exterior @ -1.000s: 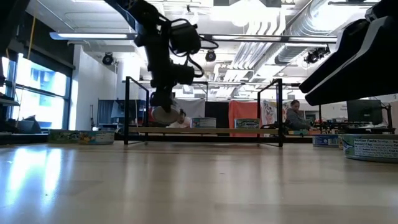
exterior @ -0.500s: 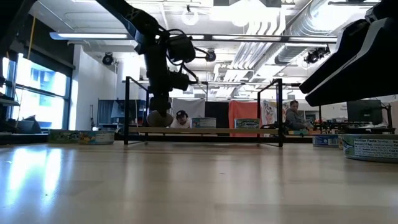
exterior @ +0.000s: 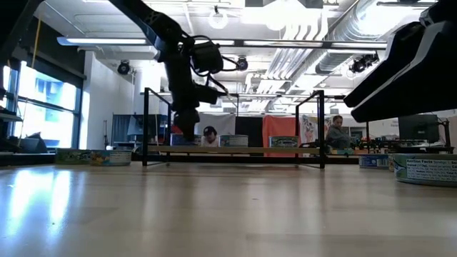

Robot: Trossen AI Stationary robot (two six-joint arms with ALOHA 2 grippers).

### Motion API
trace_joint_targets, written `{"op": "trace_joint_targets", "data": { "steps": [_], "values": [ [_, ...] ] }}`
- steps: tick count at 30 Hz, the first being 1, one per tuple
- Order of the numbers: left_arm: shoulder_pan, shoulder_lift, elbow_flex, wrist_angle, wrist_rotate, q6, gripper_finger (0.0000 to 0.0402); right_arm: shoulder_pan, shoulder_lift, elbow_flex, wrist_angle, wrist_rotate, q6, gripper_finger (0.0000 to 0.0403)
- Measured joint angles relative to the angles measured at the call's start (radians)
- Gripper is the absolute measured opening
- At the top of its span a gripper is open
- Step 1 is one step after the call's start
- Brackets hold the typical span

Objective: Stack canned seafood by type on shelf
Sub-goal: Put the light green tuna can on the shelf and align it with the other light green tuna can

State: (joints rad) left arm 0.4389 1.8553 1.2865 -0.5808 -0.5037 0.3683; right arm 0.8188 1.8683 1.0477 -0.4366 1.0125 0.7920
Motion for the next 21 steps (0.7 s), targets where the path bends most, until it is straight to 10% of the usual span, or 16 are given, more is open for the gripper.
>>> {"op": "trace_joint_targets", "data": {
  "steps": [9, 21],
  "values": [
    [-0.047, -0.088, 0.059, -0.082, 0.004, -0.127, 0.0269, 0.004, -0.050, 0.000, -0.013, -0.057, -0.006, 0.0269],
    [-0.403, -0.246, -0.091, 0.195, 0.112, -0.264, 0.0269, 0.062, -0.303, 0.000, -0.485, -0.499, 0.375, 0.0214]
  ]
}}
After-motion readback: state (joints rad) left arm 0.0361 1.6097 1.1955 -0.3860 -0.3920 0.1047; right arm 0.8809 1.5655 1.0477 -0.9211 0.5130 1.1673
